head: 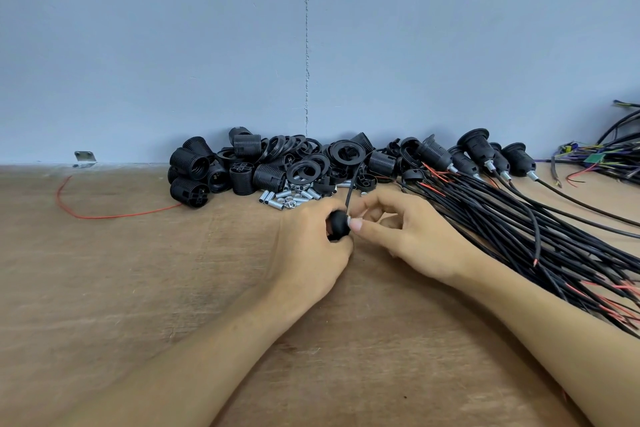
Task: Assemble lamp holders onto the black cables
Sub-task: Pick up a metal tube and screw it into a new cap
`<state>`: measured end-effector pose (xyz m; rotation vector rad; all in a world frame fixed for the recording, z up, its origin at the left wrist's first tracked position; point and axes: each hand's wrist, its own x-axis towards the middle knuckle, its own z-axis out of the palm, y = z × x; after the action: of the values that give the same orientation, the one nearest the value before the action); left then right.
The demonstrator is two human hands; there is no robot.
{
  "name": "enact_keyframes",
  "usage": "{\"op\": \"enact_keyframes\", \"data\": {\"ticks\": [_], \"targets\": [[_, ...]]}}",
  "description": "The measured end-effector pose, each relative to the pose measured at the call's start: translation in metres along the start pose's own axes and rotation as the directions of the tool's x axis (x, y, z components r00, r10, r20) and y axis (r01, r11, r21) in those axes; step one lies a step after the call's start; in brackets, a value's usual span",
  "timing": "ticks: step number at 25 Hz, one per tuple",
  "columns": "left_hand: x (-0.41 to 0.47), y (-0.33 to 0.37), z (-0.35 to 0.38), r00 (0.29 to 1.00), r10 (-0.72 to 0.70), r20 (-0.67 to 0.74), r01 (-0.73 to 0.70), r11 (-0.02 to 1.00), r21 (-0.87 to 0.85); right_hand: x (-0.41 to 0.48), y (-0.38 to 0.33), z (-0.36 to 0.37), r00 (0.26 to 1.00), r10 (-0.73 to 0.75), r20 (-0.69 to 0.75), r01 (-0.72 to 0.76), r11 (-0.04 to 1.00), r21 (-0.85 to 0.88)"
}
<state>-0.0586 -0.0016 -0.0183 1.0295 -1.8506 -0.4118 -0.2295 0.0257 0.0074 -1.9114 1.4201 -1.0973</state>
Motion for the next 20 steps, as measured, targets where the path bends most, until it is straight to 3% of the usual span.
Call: {"op": "enact_keyframes", "data": {"ticks": [4,10,16,20], "targets": [[-0.001,0.002,0.001,0.997,0.068,0.045,-0.071,0.995,0.066,0.002,-0.004,-0.007,0.994,0.086,-0.072,-0.087,0.996,-0.014],[0.0,-0.001,0.002,1.0,-0.026,-0.001,0.026,1.0,-0.011,-0.002,-0.002,-0.003,1.0,-0.006,-0.011,0.006,0.999,0.033],[0.0,-0.005,0.005,1.0,0.006,-0.028,-0.007,0.999,-0.037,0.0,-0.001,0.005,0.997,-0.059,-0.047,0.049,0.979,-0.198],[0.001,-0.003,0.004,1.0,-0.018,-0.017,0.018,0.999,-0.045,-0.001,-0.002,0.004,0.995,-0.094,-0.042,0.082,0.973,-0.216]]}}
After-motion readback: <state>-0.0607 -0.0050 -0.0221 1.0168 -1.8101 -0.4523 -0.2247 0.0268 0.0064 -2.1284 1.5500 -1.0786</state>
